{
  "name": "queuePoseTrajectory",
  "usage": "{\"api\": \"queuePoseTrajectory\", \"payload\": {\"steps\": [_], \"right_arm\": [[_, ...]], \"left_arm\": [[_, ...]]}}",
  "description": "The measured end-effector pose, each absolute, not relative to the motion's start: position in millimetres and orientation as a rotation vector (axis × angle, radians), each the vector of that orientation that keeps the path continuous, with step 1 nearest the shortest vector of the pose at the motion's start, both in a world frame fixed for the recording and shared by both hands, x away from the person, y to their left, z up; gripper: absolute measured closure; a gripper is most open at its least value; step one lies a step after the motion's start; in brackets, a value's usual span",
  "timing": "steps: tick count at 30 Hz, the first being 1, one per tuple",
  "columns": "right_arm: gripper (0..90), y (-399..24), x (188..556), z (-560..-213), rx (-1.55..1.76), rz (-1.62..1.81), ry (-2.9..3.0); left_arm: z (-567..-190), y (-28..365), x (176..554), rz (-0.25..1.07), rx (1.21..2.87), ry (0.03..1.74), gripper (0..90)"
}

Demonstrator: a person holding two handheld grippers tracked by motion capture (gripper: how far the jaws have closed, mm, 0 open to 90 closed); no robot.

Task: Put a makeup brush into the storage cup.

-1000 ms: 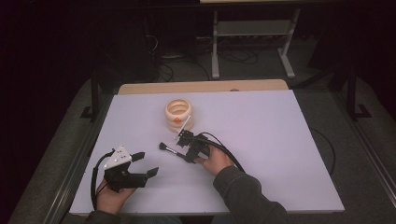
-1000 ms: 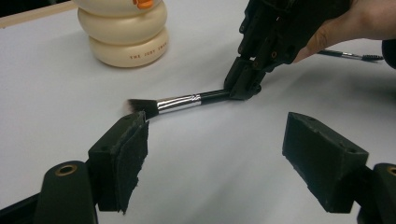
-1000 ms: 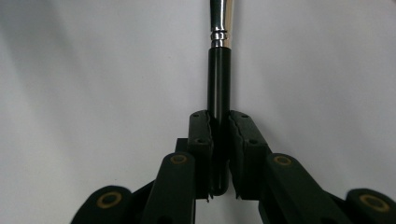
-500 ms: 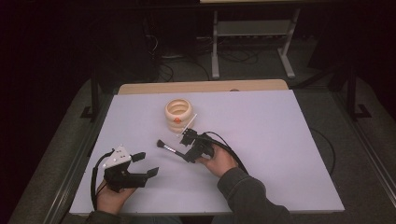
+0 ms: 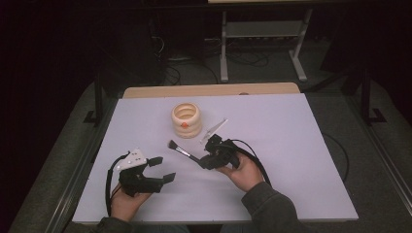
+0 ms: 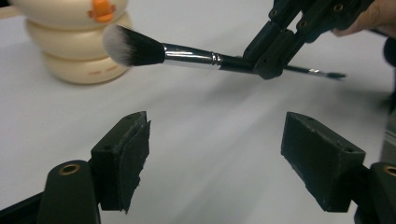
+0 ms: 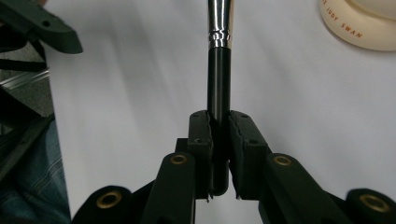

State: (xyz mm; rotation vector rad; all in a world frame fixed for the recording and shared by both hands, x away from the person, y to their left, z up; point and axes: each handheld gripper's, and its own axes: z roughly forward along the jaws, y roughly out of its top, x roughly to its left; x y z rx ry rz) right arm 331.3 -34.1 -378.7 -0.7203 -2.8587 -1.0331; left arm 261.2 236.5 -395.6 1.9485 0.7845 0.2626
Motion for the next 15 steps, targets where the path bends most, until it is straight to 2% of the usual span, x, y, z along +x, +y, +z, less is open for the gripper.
{"api": "queuePoseTrajectory", "payload": {"steps": [8, 9, 12, 15], "right_arm": [[78.5, -58, 311, -377, -0.747, -1.132, -2.803], [78.5, -61, 305, -377, -0.752, -1.171, -2.779], [78.5, -64, 301, -378, -0.732, -1.21, -2.766], [78.5, -66, 293, -380, -0.711, -1.254, -2.758]], "left_arm": [[-393, 222, 274, 0.127, 1.932, 0.735, 25.6], [-392, 216, 276, 0.061, 1.914, 0.707, 30.7], [-391, 212, 278, 0.059, 1.914, 0.699, 31.6], [-393, 209, 284, 0.019, 1.895, 0.706, 36.3]]}}
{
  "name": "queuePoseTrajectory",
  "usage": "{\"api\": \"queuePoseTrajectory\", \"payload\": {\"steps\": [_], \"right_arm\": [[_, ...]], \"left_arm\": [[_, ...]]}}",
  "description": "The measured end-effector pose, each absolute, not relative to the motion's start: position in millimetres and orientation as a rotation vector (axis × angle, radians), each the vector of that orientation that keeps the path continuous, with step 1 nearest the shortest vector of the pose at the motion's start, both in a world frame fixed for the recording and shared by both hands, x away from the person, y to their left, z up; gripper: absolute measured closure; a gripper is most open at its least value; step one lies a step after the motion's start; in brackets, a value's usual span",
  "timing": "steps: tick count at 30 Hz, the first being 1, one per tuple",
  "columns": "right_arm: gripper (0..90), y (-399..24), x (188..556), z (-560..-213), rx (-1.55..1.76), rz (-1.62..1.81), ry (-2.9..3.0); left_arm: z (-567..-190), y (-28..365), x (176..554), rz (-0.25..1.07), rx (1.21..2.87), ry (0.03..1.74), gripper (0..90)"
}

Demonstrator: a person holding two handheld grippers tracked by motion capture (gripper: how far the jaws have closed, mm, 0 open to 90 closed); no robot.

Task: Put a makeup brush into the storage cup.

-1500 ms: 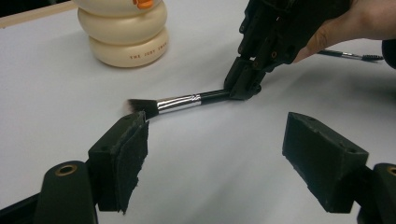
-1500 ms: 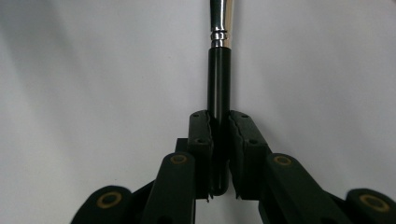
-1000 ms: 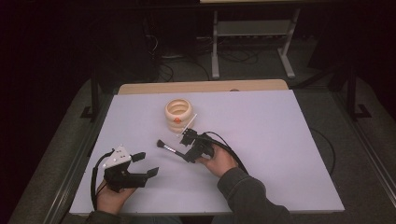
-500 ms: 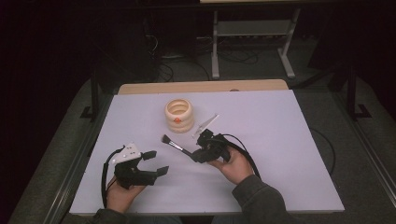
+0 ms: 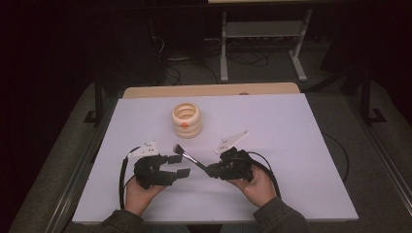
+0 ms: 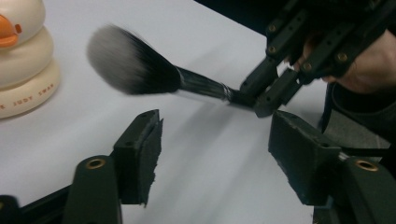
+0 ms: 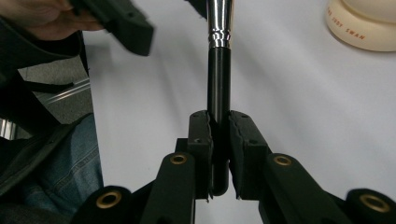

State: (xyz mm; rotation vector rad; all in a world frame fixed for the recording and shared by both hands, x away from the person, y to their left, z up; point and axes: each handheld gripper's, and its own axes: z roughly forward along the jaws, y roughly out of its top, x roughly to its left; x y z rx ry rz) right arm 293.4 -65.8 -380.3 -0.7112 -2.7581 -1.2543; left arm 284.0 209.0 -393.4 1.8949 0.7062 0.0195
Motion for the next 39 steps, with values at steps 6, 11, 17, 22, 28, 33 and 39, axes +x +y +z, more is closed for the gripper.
{"api": "queuePoseTrajectory", "payload": {"steps": [6, 11, 17, 22, 28, 33, 39], "right_arm": [[78.5, -63, 289, -389, -0.68, -1.263, -2.762], [78.5, -55, 286, -393, -0.622, -1.272, -2.8], [78.5, -48, 283, -398, -0.557, -1.254, -2.834], [78.5, -43, 282, -404, -0.505, -1.228, -2.867], [71.3, -38, 278, -408, -0.5, -1.249, -2.899], [63.6, -39, 277, -405, -0.522, -1.277, -2.883], [71.5, -33, 276, -408, -0.511, -1.248, -2.898]], "left_arm": [[-398, 209, 288, -0.059, 1.866, 0.708, 44.1], [-401, 212, 287, -0.086, 1.871, 0.707, 53.5], [-408, 216, 289, -0.146, 1.846, 0.706, 66.2], [-408, 215, 290, -0.224, 1.803, 0.666, 74.8], [-400, 211, 284, -0.16, 1.843, 0.635, 77.7], [-395, 212, 282, -0.126, 1.865, 0.629, 77.7], [-393, 207, 279, -0.118, 1.88, 0.603, 77.8]]}}
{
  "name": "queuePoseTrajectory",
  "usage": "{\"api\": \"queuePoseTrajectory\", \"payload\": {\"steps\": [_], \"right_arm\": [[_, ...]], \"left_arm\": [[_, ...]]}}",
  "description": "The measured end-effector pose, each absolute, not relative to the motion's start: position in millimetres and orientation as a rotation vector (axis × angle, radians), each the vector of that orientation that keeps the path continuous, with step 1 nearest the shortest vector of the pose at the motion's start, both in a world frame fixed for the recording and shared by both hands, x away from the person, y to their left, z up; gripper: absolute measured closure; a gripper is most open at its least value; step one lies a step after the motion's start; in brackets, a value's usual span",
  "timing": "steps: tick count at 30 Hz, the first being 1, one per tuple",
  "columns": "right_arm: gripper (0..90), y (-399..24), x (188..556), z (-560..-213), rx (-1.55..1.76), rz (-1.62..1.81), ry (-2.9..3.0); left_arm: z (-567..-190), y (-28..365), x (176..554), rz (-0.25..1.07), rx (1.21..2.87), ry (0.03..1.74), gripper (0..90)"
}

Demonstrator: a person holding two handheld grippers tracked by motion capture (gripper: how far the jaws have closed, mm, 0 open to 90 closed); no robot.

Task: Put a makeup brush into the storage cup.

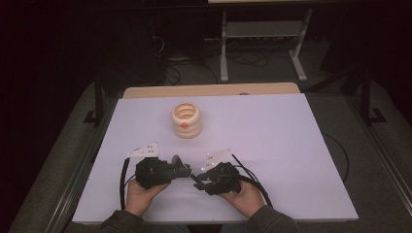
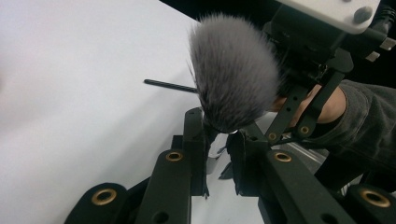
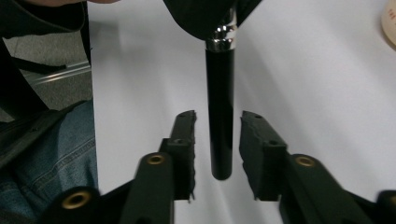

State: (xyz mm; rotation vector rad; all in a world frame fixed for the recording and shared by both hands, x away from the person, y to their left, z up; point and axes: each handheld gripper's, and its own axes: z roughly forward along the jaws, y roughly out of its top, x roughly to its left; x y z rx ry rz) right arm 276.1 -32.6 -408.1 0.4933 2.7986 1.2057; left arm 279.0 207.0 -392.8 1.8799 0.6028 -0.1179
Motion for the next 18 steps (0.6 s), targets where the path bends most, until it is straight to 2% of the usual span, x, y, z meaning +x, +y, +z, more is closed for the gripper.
{"api": "queuePoseTrajectory", "payload": {"steps": [1, 3, 12, 13, 15, 16, 17, 18], "right_arm": [[75.7, -32, 276, -409, 0.487, 1.2, 2.8], [77.9, -30, 275, -409, 0.477, 1.193, 2.81], [77.6, -27, 274, -411, 0.496, 1.23, 2.81], [72.2, -29, 275, -410, 0.501, 1.244, 2.81], [70.0, -33, 276, -408, 0.52, 1.257, 2.808], [64.0, -36, 277, -407, 0.527, 1.258, 2.798], [64.0, -36, 277, -407, 0.527, 1.258, 2.798], [59.8, -44, 278, -405, 0.549, 1.275, 2.787]], "left_arm": [[-393, 206, 279, -0.117, 1.887, 0.594, 77.8], [-393, 205, 278, -0.115, 1.891, 0.588, 77.8], [-390, 203, 277, -0.108, 1.883, 0.61, 77.4], [-390, 203, 278, -0.111, 1.886, 0.611, 77.7], [-388, 204, 278, -0.091, 1.89, 0.621, 77.8], [-387, 205, 279, -0.087, 1.891, 0.625, 77.8], [-386, 206, 279, -0.081, 1.886, 0.628, 77.8], [-385, 207, 280, -0.075, 1.892, 0.631, 77.8]]}}
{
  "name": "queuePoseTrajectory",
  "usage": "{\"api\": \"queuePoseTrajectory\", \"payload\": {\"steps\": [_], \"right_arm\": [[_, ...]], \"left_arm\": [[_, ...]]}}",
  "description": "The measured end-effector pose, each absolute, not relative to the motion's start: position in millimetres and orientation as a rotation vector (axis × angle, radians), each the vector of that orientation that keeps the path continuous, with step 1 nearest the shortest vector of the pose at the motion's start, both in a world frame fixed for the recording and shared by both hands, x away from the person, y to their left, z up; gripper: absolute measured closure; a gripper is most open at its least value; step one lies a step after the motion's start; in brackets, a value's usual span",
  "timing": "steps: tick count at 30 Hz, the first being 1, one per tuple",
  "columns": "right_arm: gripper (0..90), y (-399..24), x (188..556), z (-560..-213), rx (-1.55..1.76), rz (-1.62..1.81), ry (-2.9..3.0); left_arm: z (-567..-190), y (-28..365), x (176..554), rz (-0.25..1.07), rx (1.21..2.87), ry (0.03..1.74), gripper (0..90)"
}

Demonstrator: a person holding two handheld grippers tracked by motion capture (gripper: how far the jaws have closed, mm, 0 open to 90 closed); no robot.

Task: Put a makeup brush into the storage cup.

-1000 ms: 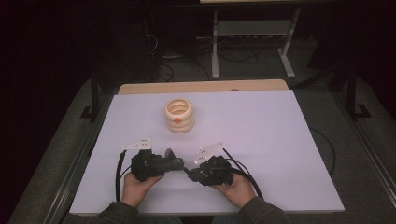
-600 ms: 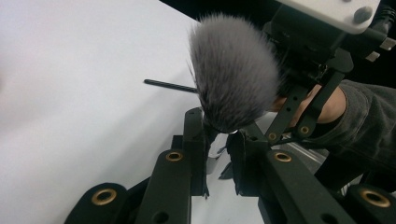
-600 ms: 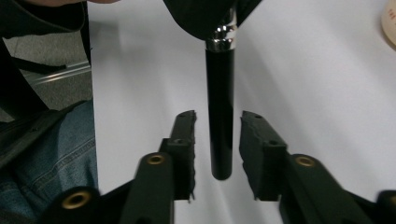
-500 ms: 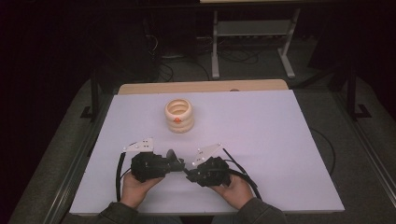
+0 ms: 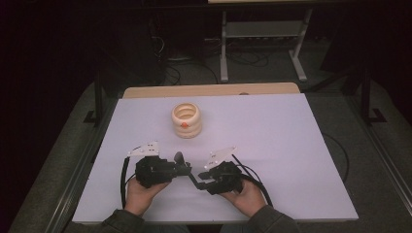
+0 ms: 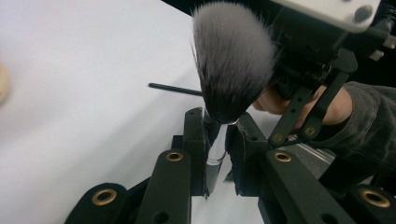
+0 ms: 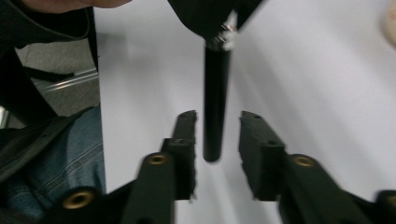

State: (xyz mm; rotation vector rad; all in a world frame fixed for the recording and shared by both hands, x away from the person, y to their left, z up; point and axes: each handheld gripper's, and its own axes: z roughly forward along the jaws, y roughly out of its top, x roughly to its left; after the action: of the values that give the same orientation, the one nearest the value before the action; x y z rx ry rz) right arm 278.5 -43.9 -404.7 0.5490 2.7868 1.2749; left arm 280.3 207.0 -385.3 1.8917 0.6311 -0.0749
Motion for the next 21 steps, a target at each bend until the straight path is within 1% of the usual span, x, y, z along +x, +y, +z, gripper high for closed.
{"api": "queuePoseTrajectory", "payload": {"steps": [1, 4, 5, 7, 9, 10, 11, 12, 16, 21], "right_arm": [[59.8, -44, 278, -405, 0.549, 1.275, 2.787], [53.3, -59, 280, -402, 0.644, 1.303, 2.789], [53.3, -59, 280, -402, 0.644, 1.303, 2.789], [49.4, -71, 281, -402, 0.659, 1.289, 2.78], [48.5, -75, 281, -401, 0.667, 1.281, 2.775], [46.5, -83, 281, -400, 0.673, 1.28, 2.757], [46.5, -83, 281, -400, 0.673, 1.28, 2.757], [44.4, -90, 282, -399, 0.687, 1.283, 2.746], [41.0, -105, 284, -398, 0.715, 1.263, 2.745], [37.5, -121, 286, -399, 0.76, 1.246, 2.733]], "left_arm": [[-384, 208, 281, -0.067, 1.894, 0.633, 77.8], [-380, 209, 286, -0.036, 1.91, 0.648, 77.8], [-380, 209, 286, -0.036, 1.91, 0.648, 77.8], [-379, 208, 289, -0.021, 1.923, 0.654, 77.8], [-376, 207, 292, -0.019, 1.937, 0.662, 77.8], [-375, 207, 293, -0.012, 1.948, 0.66, 77.8], [-373, 206, 294, -0.002, 1.952, 0.661, 77.8], [-371, 205, 296, 0.0, 1.961, 0.664, 77.8], [-363, 202, 301, 0.027, 1.992, 0.656, 77.8], [-357, 200, 306, 0.032, 1.993, 0.656, 77.8]]}}
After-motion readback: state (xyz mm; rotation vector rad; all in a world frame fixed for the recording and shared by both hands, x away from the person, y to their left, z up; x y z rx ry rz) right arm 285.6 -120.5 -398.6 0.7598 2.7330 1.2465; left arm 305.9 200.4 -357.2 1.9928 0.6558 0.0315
